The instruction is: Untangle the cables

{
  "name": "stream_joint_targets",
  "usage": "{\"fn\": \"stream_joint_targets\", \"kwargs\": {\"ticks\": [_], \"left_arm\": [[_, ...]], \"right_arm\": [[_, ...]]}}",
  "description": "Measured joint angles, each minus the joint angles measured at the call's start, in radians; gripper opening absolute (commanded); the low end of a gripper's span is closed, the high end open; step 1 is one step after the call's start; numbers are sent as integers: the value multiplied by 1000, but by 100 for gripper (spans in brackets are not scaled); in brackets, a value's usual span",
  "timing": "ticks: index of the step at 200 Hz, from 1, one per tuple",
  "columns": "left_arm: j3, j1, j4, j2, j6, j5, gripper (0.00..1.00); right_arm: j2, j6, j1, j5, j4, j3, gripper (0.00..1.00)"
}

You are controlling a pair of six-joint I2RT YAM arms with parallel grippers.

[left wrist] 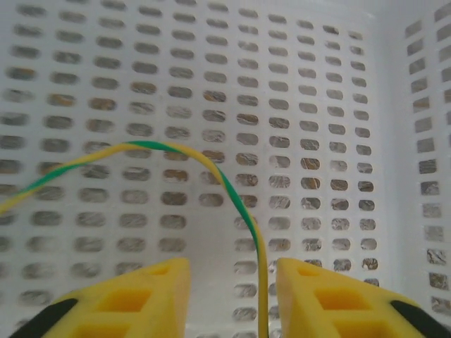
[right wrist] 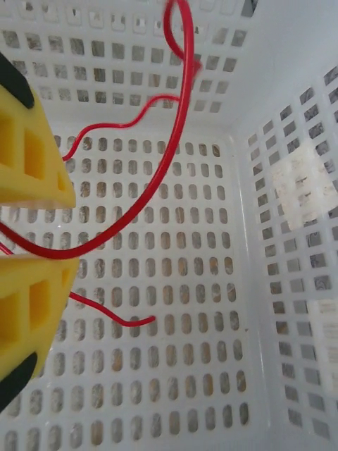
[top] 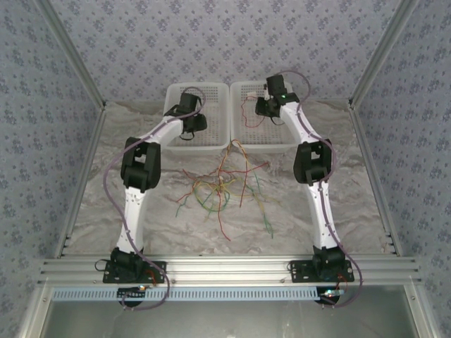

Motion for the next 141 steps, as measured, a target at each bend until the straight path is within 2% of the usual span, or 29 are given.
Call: {"fn": "stream_joint_targets", "kwargs": {"ticks": [15,43,49,80,87,91,105,120,130,135,141], "left_arm": [[-21,-2,-4,-57,13,-38,47],[-25,-7,-2,-166,36,-99,52],[-25,-9,0,-189,42,-108,56],[-25,-16,0,-264,66,-138,58],[-25,-19,-4,-272,69,-142,66],[-25,-20,-7,-275,71,-142,67],[-33,-24,-11,-287,84,-140,55],[-47,-31,-23,-297,100,-130,55],[-51,-36,-25,-298,105,-126,37],[-51,-38,-27,-298,106,-121,33],[-51,-39,-31,-296,117,-108,34]], "right_arm": [[-48,-10,3,30,-13,-31,35],[-135,-29,9,97,-37,-48,36],[-154,-35,9,109,-42,-50,37],[-226,-55,9,144,-57,-65,40],[-236,-61,9,146,-61,-69,40],[-241,-66,9,146,-63,-72,40],[-264,-77,12,153,-65,-103,41],[-294,-81,18,153,-67,-151,41],[-326,-84,26,152,-64,-198,42],[-344,-84,30,152,-63,-222,43],[-367,-84,35,152,-60,-253,43]]}}
